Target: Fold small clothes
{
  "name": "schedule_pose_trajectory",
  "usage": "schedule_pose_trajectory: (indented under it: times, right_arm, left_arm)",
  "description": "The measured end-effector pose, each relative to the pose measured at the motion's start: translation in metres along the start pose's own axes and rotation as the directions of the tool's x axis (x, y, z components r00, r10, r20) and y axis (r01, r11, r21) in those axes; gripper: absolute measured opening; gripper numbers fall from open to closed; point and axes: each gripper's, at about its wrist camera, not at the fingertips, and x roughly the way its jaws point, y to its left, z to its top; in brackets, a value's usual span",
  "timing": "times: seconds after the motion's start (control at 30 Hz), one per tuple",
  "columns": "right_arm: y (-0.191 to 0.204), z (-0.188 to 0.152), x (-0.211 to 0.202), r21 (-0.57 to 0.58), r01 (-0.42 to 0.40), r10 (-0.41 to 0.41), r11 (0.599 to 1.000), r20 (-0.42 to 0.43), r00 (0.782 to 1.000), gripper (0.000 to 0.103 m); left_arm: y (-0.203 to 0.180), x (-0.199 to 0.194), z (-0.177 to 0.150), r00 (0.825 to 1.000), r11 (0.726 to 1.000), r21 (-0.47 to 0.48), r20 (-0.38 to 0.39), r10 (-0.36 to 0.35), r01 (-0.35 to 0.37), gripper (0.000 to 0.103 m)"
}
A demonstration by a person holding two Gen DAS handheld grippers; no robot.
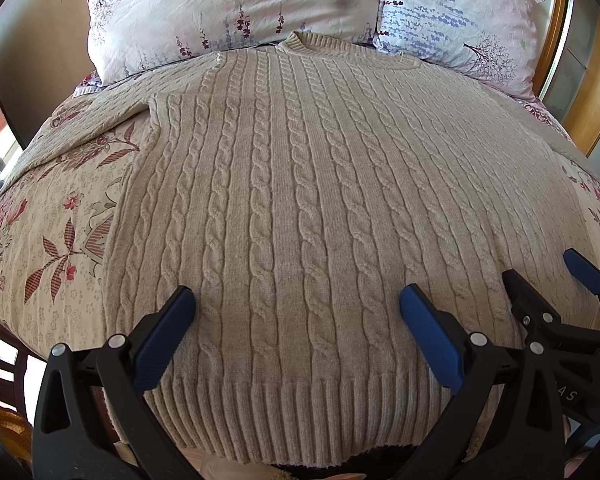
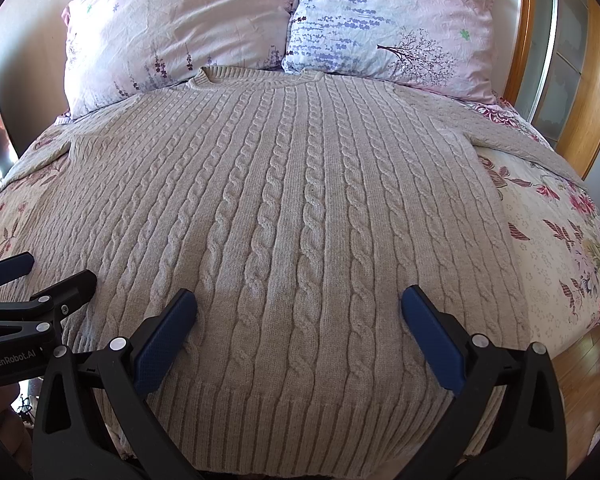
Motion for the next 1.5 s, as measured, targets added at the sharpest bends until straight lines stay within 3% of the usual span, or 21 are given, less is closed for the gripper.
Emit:
schedule_pose_trajectory:
  times: [1.5]
  right_arm:
    - [0.0003, 0.0013, 0.0008, 0.0, 0.001, -0.001, 1.0, -0.011, 1.0, 0.102]
  left_arm:
    - [0.0004, -0.0002, -0.0021, 1.0, 1.0, 0.001, -0.004, 0.001, -0.001, 0.101]
